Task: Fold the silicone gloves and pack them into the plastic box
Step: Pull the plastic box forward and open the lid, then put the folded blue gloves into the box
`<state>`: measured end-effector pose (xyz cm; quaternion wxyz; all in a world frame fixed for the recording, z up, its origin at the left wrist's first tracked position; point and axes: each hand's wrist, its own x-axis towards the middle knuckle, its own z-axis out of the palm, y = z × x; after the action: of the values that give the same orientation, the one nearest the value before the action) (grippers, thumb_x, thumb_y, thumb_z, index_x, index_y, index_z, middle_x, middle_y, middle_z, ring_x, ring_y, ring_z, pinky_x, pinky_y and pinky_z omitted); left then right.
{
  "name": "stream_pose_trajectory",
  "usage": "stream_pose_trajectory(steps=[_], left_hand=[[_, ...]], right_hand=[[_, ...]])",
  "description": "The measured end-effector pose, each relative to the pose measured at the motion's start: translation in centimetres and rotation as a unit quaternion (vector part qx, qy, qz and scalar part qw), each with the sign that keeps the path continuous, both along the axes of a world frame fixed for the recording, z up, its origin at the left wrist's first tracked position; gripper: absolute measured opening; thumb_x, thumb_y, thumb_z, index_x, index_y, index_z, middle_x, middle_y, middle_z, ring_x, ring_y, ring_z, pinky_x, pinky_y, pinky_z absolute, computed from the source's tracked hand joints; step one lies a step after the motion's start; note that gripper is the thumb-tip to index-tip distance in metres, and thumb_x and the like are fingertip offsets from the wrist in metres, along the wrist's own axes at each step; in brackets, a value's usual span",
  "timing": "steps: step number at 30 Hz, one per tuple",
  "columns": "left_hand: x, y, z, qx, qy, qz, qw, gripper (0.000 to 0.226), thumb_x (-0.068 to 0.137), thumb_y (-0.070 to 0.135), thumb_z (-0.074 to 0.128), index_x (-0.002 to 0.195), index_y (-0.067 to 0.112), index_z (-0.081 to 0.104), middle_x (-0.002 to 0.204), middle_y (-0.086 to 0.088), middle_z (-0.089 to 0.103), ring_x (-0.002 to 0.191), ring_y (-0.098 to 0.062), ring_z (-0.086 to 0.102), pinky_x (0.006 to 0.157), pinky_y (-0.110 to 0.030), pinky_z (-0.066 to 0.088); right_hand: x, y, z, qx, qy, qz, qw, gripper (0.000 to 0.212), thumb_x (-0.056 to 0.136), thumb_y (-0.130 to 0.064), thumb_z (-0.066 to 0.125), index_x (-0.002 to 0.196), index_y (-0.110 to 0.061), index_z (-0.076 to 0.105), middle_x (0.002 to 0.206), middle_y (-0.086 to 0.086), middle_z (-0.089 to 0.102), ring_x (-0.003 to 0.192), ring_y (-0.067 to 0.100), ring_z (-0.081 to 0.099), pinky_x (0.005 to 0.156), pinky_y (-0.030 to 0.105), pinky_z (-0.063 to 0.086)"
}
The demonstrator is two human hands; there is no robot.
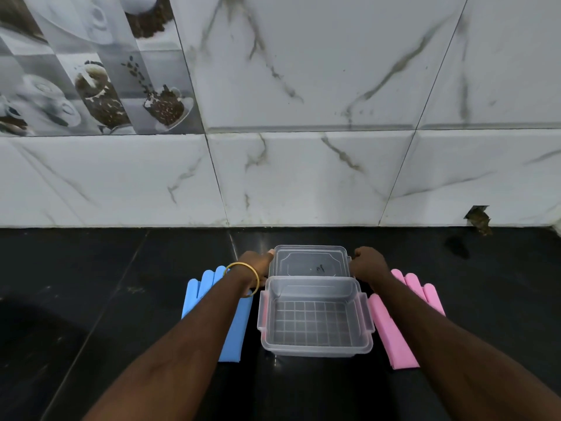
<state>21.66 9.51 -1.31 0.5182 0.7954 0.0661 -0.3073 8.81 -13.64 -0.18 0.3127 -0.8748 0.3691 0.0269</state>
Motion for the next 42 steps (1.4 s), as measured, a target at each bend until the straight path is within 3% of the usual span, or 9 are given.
stream_pose_trajectory(steps=[9, 17, 19, 21, 23, 27, 33, 37, 42], left_hand=[[-1.2, 6.2, 6.2, 0.099, -0.181, -0.077, 0.975, 0.041, 0.086, 0.047, 0.061, 0.081, 0.007, 0.067, 0.075, -0.012, 0.066, 0.074, -0.03, 0.067, 0.079, -0.043, 0.06], [-2.1, 11.4, 5.7, 0.209, -0.22, -0.086, 0.949, 0.038, 0.08, 0.04, 0.07, 0.062, 0.014, 0.048, 0.065, -0.005, 0.051, 0.061, -0.021, 0.048, 0.059, -0.029, 0.039], [-2.7, 14.4, 4.4, 0.241, -0.189, -0.072, 0.949, 0.031, 0.076, 0.04, 0.074, 0.087, 0.014, 0.061, 0.093, -0.01, 0.065, 0.085, -0.026, 0.062, 0.075, -0.03, 0.049], [-3.5, 16.7, 2.5, 0.25, -0.127, -0.062, 0.958, 0.064, 0.072, 0.041, 0.077, 0.123, 0.009, 0.055, 0.125, -0.012, 0.061, 0.112, -0.029, 0.061, 0.089, -0.034, 0.049], [-4.6, 18.3, 0.9, 0.219, -0.08, -0.048, 0.971, 0.079, 0.071, 0.04, 0.079, 0.134, 0.005, 0.045, 0.134, -0.014, 0.055, 0.117, -0.03, 0.058, 0.085, -0.032, 0.046], [-6.3, 19.3, -1.1, 0.17, -0.057, -0.015, 0.984, 0.076, 0.072, 0.037, 0.079, 0.13, 0.004, 0.043, 0.129, -0.014, 0.057, 0.11, -0.03, 0.06, 0.084, -0.035, 0.051], [-6.0, 19.2, -1.2, 0.129, -0.023, -0.013, 0.991, 0.059, 0.073, 0.028, 0.079, 0.12, 0.002, 0.054, 0.11, -0.012, 0.065, 0.097, -0.028, 0.064, 0.083, -0.034, 0.053], [-5.2, 18.9, -0.4, 0.065, 0.05, -0.01, 0.997, 0.048, 0.077, 0.016, 0.076, 0.118, 0.002, 0.056, 0.079, -0.003, 0.059, 0.071, -0.02, 0.06, 0.064, -0.03, 0.049], [-4.4, 18.3, 1.2, -0.05, 0.124, 0.012, 0.991, 0.04, 0.079, 0.009, 0.066, 0.118, 0.002, 0.058, 0.097, -0.016, 0.068, 0.085, -0.029, 0.065, 0.07, -0.035, 0.053]], right_hand=[[0.2, 8.9, 6.2, -0.181, -0.03, 0.107, 0.977, 0.052, 0.088, -0.037, 0.058, 0.132, -0.013, 0.047, 0.133, 0.01, 0.05, 0.12, 0.03, 0.05, 0.096, 0.046, 0.045], [1.4, 14.5, 6.5, -0.228, -0.044, 0.173, 0.957, 0.061, 0.086, -0.039, 0.058, 0.138, -0.012, 0.041, 0.138, 0.009, 0.044, 0.128, 0.031, 0.045, 0.102, 0.047, 0.04], [1.9, 17.0, 6.5, -0.241, -0.05, 0.191, 0.95, 0.06, 0.086, -0.041, 0.059, 0.136, -0.013, 0.043, 0.138, 0.009, 0.045, 0.128, 0.03, 0.044, 0.103, 0.046, 0.04], [2.4, 19.1, 6.4, -0.246, -0.05, 0.206, 0.946, 0.064, 0.085, -0.045, 0.062, 0.137, -0.013, 0.042, 0.14, 0.01, 0.043, 0.13, 0.031, 0.043, 0.104, 0.046, 0.04], [2.8, 21.1, 6.1, -0.247, -0.046, 0.22, 0.942, 0.07, 0.085, -0.046, 0.062, 0.142, -0.014, 0.038, 0.147, 0.011, 0.038, 0.135, 0.031, 0.038, 0.107, 0.046, 0.037], [3.4, 24.5, 5.5, -0.23, -0.034, 0.241, 0.942, 0.075, 0.088, -0.044, 0.059, 0.15, -0.015, 0.027, 0.16, 0.012, 0.021, 0.146, 0.032, 0.022, 0.114, 0.047, 0.029], [2.7, 27.1, 4.4, -0.222, -0.029, 0.251, 0.942, 0.079, 0.087, -0.044, 0.063, 0.151, -0.016, 0.026, 0.161, 0.011, 0.018, 0.147, 0.032, 0.022, 0.114, 0.048, 0.03], [1.9, 27.5, 4.1, -0.174, -0.041, 0.236, 0.955, 0.081, 0.084, -0.046, 0.065, 0.15, -0.016, 0.029, 0.158, 0.009, 0.026, 0.144, 0.029, 0.029, 0.112, 0.044, 0.033], [0.5, 28.3, 5.3, -0.012, -0.128, 0.158, 0.979, 0.069, 0.079, -0.039, 0.072, 0.138, -0.017, 0.045, 0.138, 0.003, 0.047, 0.126, 0.02, 0.048, 0.1, 0.031, 0.04]])
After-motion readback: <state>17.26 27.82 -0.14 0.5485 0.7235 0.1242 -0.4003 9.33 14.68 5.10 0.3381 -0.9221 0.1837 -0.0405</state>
